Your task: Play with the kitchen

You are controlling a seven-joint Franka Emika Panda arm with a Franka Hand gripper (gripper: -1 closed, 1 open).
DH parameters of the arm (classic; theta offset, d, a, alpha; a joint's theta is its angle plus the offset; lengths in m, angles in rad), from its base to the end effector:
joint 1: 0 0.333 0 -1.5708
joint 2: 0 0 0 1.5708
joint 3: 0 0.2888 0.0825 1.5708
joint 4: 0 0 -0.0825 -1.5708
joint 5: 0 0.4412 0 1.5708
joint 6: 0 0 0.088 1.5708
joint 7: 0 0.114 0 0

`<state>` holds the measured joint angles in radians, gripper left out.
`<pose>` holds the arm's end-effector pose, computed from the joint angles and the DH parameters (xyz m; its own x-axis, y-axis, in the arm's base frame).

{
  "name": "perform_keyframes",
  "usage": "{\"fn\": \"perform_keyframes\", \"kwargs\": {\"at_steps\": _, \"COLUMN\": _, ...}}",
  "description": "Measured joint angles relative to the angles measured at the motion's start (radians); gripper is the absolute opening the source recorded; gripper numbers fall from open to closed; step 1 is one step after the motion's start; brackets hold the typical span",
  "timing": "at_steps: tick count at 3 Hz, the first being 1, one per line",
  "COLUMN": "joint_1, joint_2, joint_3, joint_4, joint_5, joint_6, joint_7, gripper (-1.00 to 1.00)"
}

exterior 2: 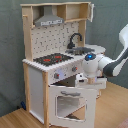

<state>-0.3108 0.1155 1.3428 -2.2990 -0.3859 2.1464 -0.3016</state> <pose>0.2836 0.4558 0.2507 0.0024 0.9745 -0.2245 0.9941 0.0222 0.1066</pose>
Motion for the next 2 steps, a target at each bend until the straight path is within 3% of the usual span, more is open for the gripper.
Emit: {"fn": "perform_keyframes", "kwargs": {"at_steps": 2, "joint_1": -0.001, "joint_2": -0.01, "joint_3": 0.067, "joint_4": 0.015, "joint_5": -0.001, "joint_6": -0.001, "joint_7": 0.192, "gripper": -1.0}}
